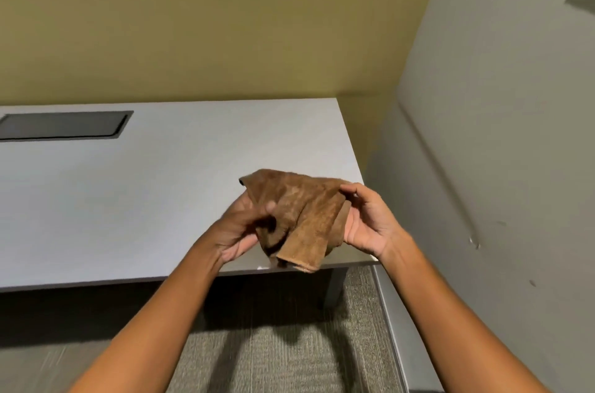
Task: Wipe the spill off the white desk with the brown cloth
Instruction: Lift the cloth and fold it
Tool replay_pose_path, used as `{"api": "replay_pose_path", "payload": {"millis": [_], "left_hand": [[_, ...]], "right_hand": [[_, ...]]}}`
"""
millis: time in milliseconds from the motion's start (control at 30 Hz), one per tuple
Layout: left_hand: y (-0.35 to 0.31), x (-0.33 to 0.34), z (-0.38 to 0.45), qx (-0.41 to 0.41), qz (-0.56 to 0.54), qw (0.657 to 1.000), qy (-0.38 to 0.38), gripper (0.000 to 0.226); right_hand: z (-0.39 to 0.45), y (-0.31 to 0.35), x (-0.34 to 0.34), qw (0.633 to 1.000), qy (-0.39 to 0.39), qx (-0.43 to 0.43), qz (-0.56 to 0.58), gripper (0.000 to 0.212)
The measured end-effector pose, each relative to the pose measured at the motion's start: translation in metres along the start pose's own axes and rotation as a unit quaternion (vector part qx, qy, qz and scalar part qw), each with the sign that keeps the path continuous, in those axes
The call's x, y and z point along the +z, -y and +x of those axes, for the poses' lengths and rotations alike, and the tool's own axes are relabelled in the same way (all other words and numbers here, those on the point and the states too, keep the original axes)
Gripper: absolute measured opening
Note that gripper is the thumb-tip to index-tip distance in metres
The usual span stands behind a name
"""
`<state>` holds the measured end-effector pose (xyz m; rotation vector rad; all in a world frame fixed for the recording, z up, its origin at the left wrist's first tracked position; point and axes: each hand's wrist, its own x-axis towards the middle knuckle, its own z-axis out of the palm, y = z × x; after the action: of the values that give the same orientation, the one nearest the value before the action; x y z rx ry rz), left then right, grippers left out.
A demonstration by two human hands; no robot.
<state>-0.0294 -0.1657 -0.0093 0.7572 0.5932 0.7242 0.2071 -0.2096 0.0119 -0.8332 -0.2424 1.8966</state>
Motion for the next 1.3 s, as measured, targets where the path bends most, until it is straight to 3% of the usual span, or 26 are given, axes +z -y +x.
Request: {"api": "replay_pose_path", "payload": {"millis": [133,300,467,633,800,933,1033,1100,1167,1300], "left_hand": [[-0.025,0.015,-0.012,-0.059,0.114,0.992,-0.007,0.083],[-0.08,0.027,-0.023,-0.071,0.099,0.992,-0.041,0.075],[-0.137,0.038,-0.026,-0.038,0.088,0.995,-0.036,0.062],[-0.185,0.055,-0.02,0.039,0.053,0.997,-0.033,0.06],[-0.234,0.079,-0.012,0.13,0.041,0.991,-0.004,0.057],[-0.258,0.086,-0.003,0.161,0.054,0.985,0.023,0.056],[-0.269,0.092,0.001,0.192,0.072,0.979,0.016,0.049],[-0.281,0.104,0.0,0.22,0.093,0.971,0.014,0.05],[-0.296,0.119,-0.006,0.256,0.096,0.961,0.033,0.036],[-0.323,0.135,-0.005,0.269,0.084,0.957,0.067,0.03]], "right_hand": [[-0.016,0.011,0.028,0.998,-0.006,0.03,-0.054,0.023],[-0.041,0.045,0.057,0.995,-0.017,0.04,-0.092,0.025],[-0.048,0.084,0.097,0.967,-0.041,0.011,-0.252,0.038],[-0.046,0.117,0.141,0.945,-0.017,-0.097,-0.312,0.033],[-0.058,0.148,0.185,0.917,0.061,-0.22,-0.327,0.023],[-0.065,0.166,0.204,0.896,0.112,-0.268,-0.337,0.034],[-0.07,0.174,0.211,0.85,0.14,-0.316,-0.399,0.007],[-0.078,0.179,0.217,0.791,0.115,-0.362,-0.48,0.02],[-0.089,0.185,0.231,0.751,0.11,-0.398,-0.516,0.01],[-0.103,0.197,0.254,0.668,0.123,-0.472,-0.562,0.053]]}}
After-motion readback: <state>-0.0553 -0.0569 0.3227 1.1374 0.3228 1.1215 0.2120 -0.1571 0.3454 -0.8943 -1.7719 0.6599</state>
